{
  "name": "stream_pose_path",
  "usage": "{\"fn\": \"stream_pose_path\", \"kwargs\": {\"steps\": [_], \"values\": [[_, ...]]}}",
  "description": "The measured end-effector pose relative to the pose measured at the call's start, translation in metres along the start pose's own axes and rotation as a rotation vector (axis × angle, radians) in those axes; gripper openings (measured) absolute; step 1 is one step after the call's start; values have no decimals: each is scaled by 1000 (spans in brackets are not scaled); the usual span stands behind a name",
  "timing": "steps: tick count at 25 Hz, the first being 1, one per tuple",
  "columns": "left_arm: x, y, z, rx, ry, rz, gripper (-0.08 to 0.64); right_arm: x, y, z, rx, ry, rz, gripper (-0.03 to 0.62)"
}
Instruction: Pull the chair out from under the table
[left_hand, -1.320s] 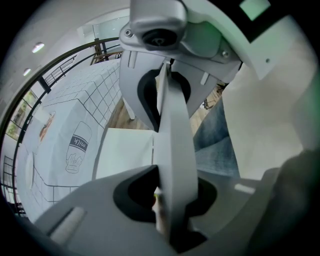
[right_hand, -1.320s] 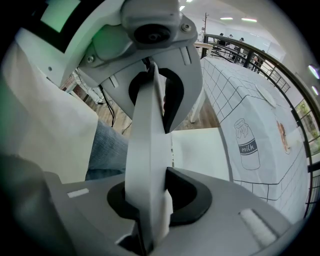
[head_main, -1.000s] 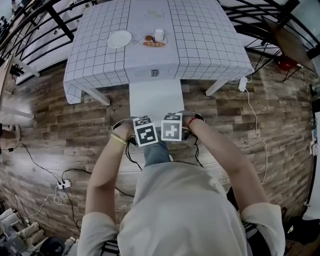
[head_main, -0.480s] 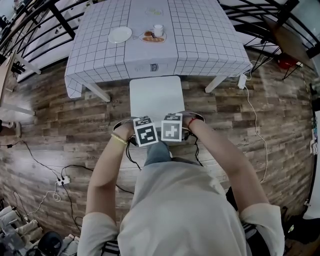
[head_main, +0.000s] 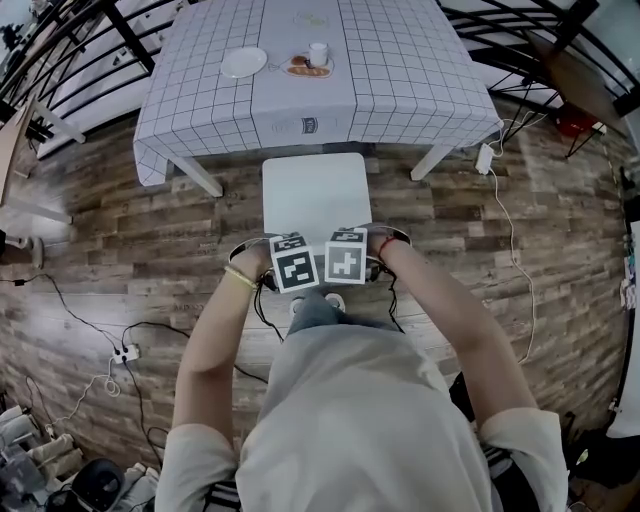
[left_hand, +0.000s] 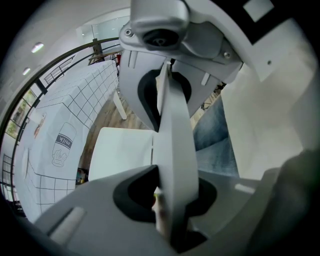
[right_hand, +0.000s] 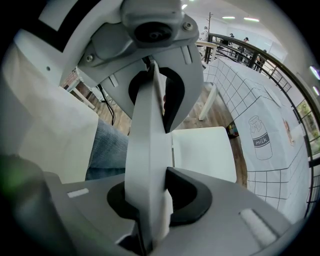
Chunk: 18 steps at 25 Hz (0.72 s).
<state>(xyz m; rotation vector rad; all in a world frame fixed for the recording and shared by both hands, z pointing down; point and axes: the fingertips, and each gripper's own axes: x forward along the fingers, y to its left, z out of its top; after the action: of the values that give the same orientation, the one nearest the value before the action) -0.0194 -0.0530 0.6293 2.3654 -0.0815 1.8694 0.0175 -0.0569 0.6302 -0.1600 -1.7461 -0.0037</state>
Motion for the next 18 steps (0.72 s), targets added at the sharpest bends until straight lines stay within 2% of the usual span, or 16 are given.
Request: {"fn": "stream_pose_path", "kwargs": {"steps": [18], "values": [[5, -68, 0, 17, -1, -7, 87, 6, 68, -2, 16, 1, -8, 78]]}}
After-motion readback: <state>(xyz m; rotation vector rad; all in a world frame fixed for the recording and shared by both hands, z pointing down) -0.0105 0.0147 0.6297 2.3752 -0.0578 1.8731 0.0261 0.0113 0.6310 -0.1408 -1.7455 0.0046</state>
